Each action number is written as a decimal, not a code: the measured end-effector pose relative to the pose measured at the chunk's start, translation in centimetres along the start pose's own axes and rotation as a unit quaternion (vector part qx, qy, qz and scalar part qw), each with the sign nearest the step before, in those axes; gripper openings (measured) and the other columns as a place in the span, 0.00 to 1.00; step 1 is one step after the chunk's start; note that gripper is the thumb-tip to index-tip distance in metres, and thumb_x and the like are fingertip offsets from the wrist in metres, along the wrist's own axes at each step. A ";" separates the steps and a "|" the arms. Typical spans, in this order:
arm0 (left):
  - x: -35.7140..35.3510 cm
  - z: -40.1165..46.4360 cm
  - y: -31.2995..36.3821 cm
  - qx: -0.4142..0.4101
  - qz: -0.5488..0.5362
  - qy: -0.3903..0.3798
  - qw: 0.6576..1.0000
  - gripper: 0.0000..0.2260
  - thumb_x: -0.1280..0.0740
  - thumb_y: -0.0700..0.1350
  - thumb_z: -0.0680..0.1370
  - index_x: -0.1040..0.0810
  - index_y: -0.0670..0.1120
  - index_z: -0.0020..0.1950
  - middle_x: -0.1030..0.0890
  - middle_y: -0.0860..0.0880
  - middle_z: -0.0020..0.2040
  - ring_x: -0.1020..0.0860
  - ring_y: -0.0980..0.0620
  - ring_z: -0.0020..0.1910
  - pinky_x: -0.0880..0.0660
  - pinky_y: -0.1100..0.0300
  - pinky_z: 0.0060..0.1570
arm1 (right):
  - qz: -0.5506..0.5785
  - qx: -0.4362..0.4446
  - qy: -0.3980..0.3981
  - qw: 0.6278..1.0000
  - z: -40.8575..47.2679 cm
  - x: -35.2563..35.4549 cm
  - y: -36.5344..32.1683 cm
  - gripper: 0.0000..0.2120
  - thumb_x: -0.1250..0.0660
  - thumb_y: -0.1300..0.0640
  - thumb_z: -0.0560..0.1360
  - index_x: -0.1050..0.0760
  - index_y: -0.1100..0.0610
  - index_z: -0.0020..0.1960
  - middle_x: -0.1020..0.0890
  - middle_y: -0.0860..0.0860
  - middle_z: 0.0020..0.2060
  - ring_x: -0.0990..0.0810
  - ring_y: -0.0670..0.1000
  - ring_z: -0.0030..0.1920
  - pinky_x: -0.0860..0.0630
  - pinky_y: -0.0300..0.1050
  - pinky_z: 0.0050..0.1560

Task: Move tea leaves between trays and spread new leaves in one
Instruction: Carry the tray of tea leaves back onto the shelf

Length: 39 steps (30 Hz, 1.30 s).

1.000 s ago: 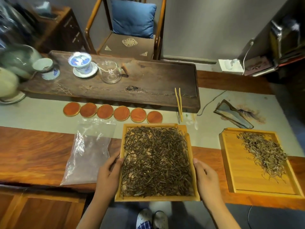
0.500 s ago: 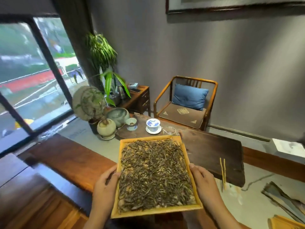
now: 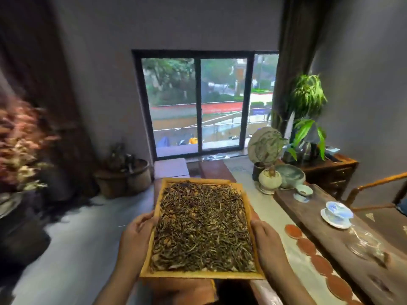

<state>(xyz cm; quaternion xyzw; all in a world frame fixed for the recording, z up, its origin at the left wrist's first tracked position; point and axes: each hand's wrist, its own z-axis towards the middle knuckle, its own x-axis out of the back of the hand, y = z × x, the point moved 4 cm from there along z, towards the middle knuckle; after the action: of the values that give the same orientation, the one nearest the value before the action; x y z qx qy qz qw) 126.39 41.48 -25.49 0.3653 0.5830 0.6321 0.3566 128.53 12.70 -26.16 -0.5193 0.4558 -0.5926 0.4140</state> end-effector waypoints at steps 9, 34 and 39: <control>22.6 -7.9 0.1 0.070 0.000 0.259 0.963 0.07 0.34 0.44 0.79 0.19 0.43 0.52 0.15 0.46 0.45 0.18 0.51 0.42 0.28 0.59 0.35 | -0.018 0.095 -0.248 0.964 -5.5 -19.7 -6.8 0.15 0.45 0.55 0.81 0.22 0.55 0.44 0.21 0.46 0.40 0.25 0.41 0.43 0.32 0.30 0.41; 67.1 -33.7 -0.9 0.074 0.013 0.715 0.695 0.06 0.34 0.41 0.79 0.19 0.45 0.45 0.17 0.48 0.40 0.20 0.52 0.41 0.25 0.59 0.39 | -0.005 0.131 -0.693 0.709 -43.3 -68.8 -19.6 0.19 0.45 0.50 0.81 0.20 0.57 0.42 0.17 0.52 0.37 0.21 0.50 0.41 0.32 0.41 0.36; 73.7 -34.3 -2.2 0.079 -0.012 0.747 0.660 0.07 0.34 0.44 0.78 0.17 0.44 0.49 0.15 0.43 0.46 0.18 0.44 0.45 0.23 0.53 0.41 | 0.004 0.156 -0.732 0.663 -48.3 -76.6 -20.7 0.20 0.46 0.51 0.81 0.22 0.61 0.41 0.17 0.57 0.38 0.20 0.57 0.43 0.26 0.49 0.43</control>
<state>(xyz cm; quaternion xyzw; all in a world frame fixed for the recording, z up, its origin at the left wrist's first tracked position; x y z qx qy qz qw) 61.08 89.90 -26.14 -0.2098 0.7053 0.6400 -0.2215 89.26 96.86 -26.52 -0.7120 -0.0912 -0.0824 0.6914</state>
